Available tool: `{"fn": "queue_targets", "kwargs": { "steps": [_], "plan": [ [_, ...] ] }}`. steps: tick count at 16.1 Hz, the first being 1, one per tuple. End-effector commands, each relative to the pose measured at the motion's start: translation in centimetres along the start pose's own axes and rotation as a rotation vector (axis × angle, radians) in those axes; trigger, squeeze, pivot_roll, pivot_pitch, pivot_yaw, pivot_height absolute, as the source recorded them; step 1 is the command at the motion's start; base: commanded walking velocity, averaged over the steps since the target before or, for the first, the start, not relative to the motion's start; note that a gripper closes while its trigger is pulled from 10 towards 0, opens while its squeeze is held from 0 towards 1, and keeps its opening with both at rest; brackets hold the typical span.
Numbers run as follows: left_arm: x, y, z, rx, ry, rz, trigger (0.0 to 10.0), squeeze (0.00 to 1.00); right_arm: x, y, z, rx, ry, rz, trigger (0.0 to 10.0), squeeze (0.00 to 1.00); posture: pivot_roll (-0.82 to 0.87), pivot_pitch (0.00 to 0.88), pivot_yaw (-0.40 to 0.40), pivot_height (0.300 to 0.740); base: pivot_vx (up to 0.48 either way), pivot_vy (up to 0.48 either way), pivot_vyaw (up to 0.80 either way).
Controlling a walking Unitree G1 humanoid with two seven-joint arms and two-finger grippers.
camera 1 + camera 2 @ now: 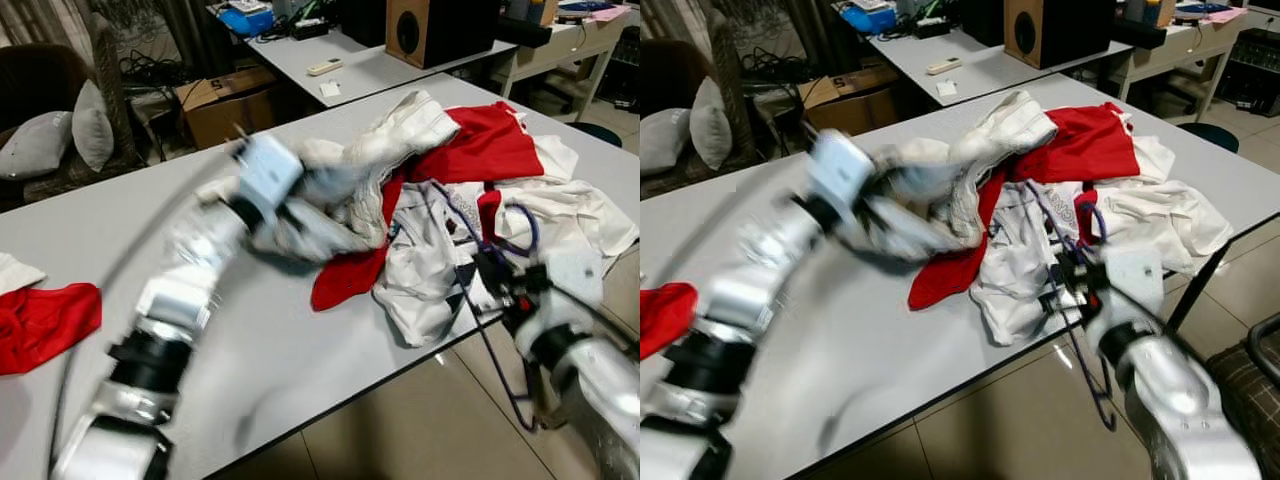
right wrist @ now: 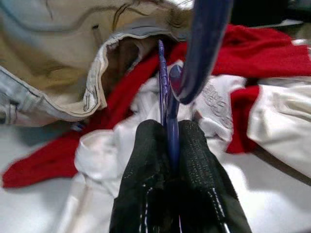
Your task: Hang hanger
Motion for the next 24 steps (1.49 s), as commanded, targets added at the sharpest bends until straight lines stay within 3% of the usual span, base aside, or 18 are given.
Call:
{"fn": "queue_targets", "kwargs": {
  "steps": [1, 7, 9, 10, 11, 12, 14, 17, 18, 19, 20, 21, 22, 23, 24],
  "plan": [
    [2.6, 0.4, -0.8, -0.006, -0.076, 0.097, 0.0, 0.0, -0.4, -0.7, -0.4, 0.062, -0.048, -0.03, 10.0, 0.0, -0.17, 0.0, 0.147, 0.74, 0.0, 0.0, 0.0],
    [6.1, 3.2, -1.7, -0.09, -0.223, 0.268, 0.0, 0.0, 3.3, -4.5, -0.2, 0.204, -0.06, 0.084, 10.0, 0.0, -0.11, 0.0, 0.102, 0.74, 0.0, 0.0, 0.0],
    [6.1, 3.8, -2.6, -0.081, -0.279, 0.241, 0.0, 0.0, 4.1, -5.0, -0.4, 0.241, -0.041, 0.106, 10.0, 0.0, -0.09, 0.0, 0.088, 0.74, 0.0, 0.0, 0.0],
    [5.7, 4.1, -4.8, 0.004, -0.308, 0.189, 0.0, 0.0, 5.0, -4.9, -1.1, 0.304, -0.051, 0.124, 10.0, 0.0, -0.07, 0.0, 0.069, 0.74, 0.0, 0.0, 0.0],
    [5.7, 4.2, -5.9, 0.055, -0.312, 0.175, 0.0, 0.0, 5.0, -4.7, -1.4, 0.334, -0.047, 0.117, 10.0, 0.0, -0.07, 0.0, 0.065, 0.74, 0.0, 0.0, 0.0],
    [6.3, 4.7, -8.3, 0.181, -0.302, 0.177, 0.0, 0.0, 4.9, -4.1, -1.9, 0.38, -0.021, 0.104, 10.0, 0.0, -0.07, 0.0, 0.062, 0.74, 0.0, 0.0, 0.0],
    [7.7, 6.0, -12.3, 0.393, -0.207, 0.217, 0.0, 0.0, 5.1, -2.8, -2.4, 0.451, -0.045, 0.141, 10.0, 0.0, -0.06, 0.0, 0.061, 0.74, 0.0, 0.0, 0.0],
    [8.4, 7.1, -14.3, 0.515, -0.177, 0.229, 0.0, 0.0, 5.2, -1.0, -3.6, 0.532, -0.072, 0.181, 10.0, 0.0, -0.06, 0.0, 0.07, 0.74, 0.0, 0.0, 0.0],
    [6.5, 6.7, -13.3, 0.461, -0.099, 0.152, 0.0, 0.0, 4.8, 0.4, -4.5, 0.574, -0.089, 0.181, 10.0, 0.0, -0.06, 0.0, 0.076, 0.74, 0.0, 0.0, 0.0],
    [3.9, 6.2, -11.3, 0.369, -0.072, 0.043, 0.0, 0.0, 4.4, 1.1, -5.1, 0.595, -0.101, 0.17, 10.0, 0.0, -0.06, 0.0, 0.076, 0.74, 0.0, 0.0, 0.0],
    [2.9, 6.3, -10.5, 0.345, -0.073, 0.001, 0.0, 0.0, 4.3, 1.4, -5.4, 0.605, -0.105, 0.165, 10.0, 0.0, -0.06, 0.0, 0.08, 0.74, 0.0, 0.0, 0.0],
    [-1.8, 7.7, -8.6, 0.348, -0.017, -0.161, 0.0, 0.0, 3.4, 2.9, -6.4, 0.631, -0.124, 0.134, 10.0, 0.0, -0.08, 0.0, 0.098, 0.74, 0.0, 0.0, 0.0],
    [-3.6, 8.3, -7.4, 0.317, 0.014, -0.238, 0.0, 0.0, 3.1, 3.4, -6.6, 0.625, -0.138, 0.119, 10.0, 0.0, -0.08, 0.0, 0.097, 0.74, 0.0, 0.0, 0.0],
    [-5.6, 8.4, -4.3, 0.199, 0.113, -0.289, 0.0, 0.0, 2.3, 3.3, -6.1, 0.556, -0.159, 0.088, 10.0, 0.0, -0.08, 0.0, 0.096, 0.74, 0.0, 0.0, 0.0],
    [-5.9, 8.4, -3.7, 0.184, 0.139, -0.29, 0.0, 0.0, 2.2, 3.3, -6.0, 0.541, -0.163, 0.081, 10.0, 0.0, -0.08, 0.0, 0.096, 0.74, 0.0, 0.0, 0.0]
  ]
}}
Point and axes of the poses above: a point about 5 cm out from each wrist's last joint towards the gripper, its own y axis pointing back from the gripper into the wrist, its own x axis along the axis of the wrist's last joint, z = x × y, the point moved 4 cm from there along -y, pointing out of the wrist towards the gripper, and after that the axes turned 11 degrees about y, right-handed, at the moved point
